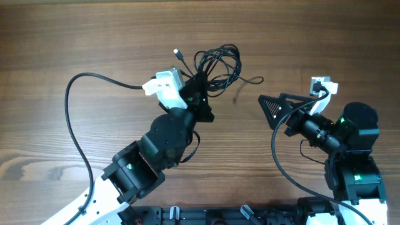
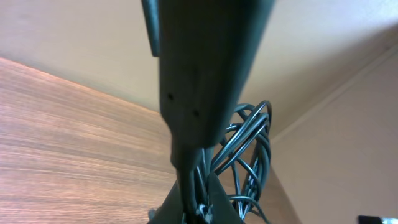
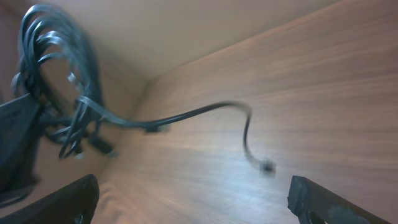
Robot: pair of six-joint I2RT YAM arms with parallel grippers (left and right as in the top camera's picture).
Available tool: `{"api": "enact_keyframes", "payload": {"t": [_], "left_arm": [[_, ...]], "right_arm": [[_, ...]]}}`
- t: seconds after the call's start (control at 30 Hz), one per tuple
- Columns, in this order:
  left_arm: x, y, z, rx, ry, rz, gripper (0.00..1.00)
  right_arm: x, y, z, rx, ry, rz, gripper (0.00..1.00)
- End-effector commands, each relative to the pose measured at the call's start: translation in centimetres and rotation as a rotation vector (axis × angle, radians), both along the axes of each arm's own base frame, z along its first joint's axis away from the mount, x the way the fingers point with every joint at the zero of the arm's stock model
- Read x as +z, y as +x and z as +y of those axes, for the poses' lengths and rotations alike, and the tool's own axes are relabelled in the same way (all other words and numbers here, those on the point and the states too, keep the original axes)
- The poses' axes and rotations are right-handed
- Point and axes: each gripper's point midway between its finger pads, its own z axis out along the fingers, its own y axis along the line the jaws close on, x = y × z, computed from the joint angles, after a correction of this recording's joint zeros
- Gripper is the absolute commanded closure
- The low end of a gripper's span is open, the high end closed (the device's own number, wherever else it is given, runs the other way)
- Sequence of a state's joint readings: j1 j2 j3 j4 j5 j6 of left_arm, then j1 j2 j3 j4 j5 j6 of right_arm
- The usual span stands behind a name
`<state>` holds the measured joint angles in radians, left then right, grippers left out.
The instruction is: Untangle cables
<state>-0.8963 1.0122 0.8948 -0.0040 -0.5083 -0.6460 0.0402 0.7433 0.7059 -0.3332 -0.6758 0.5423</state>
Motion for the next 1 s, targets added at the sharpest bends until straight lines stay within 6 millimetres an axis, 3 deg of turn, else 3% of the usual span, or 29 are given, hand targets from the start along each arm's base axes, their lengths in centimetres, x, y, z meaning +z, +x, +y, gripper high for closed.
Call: {"api": "enact_keyframes", "payload": {"t": [0.0,0.3,0.5,0.97], "left_arm": [[0.5,-0.1,-1.7,-0.032,-0.047,-0.013,0.96],[0.1,0.4,-5.1,-0.09,-0.079,-0.033,0.96],[0.2,-0.4,-6.1,-0.122,-0.086,-0.037,0.96],[1.1,-2.1,-8.2,-0.226,-0.117,-0.06,0.96]], "right_arm": [[1.0,-1.6,1.8,0.128,0.082,0.02,0.0],[1.4,-2.0,2.2,0.163,0.1,0.017,0.0],[3.2,-1.9,2.6,0.188,0.136,-0.04,0.0],[0.7,1.2,1.4,0.076,0.098,0.028,0.0]]}}
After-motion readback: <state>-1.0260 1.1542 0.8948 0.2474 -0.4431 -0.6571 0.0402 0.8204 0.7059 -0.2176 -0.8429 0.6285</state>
